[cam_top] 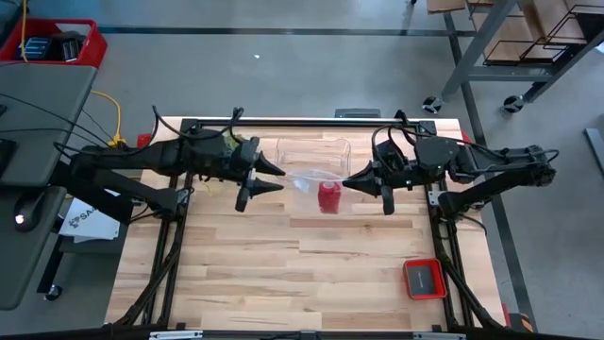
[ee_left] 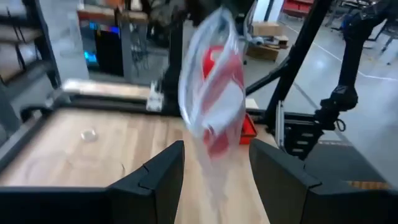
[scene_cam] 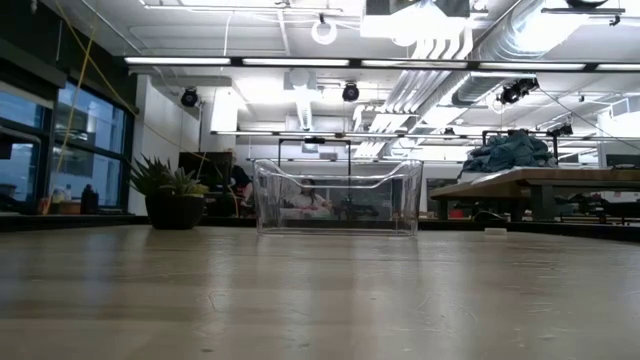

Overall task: Roll bandage
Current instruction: Put the transparent zip bag containing the rolled red bandage into the transparent container

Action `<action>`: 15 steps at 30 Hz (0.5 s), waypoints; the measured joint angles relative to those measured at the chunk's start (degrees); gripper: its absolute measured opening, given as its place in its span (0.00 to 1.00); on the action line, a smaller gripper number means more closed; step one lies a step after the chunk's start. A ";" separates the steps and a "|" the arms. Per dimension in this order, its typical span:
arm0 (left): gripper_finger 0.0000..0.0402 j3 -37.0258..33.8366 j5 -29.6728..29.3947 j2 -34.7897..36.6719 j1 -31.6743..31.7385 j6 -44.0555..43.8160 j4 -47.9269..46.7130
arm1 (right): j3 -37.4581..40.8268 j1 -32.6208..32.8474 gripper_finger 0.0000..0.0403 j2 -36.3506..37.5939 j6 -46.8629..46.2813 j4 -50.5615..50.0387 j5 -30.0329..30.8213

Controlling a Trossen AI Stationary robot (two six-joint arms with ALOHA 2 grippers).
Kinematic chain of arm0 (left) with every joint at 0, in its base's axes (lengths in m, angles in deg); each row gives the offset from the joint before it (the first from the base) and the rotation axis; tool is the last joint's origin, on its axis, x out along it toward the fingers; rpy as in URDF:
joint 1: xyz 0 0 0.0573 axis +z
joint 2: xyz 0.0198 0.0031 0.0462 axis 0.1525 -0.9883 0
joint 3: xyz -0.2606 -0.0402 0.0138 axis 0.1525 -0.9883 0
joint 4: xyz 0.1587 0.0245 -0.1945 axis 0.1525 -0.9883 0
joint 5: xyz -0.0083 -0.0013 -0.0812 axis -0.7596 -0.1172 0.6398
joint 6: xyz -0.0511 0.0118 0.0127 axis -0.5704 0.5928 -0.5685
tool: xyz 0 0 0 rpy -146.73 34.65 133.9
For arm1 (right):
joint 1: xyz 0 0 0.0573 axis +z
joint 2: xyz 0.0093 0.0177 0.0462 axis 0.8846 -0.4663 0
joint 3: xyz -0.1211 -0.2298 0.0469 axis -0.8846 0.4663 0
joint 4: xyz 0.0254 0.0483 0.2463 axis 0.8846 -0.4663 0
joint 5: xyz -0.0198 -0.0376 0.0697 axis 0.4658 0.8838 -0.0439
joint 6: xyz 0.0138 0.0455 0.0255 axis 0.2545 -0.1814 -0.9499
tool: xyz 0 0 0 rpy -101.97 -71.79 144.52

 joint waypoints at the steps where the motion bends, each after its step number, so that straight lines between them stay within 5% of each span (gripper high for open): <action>1: 0.44 0.21 -0.47 0.00 -0.05 1.25 0.40 | 0.00 0.00 0.00 0.00 0.03 -0.04 0.00; 15: 0.44 0.27 -0.99 -2.54 0.82 0.16 4.93 | 0.00 0.02 0.00 0.00 0.21 0.50 -0.47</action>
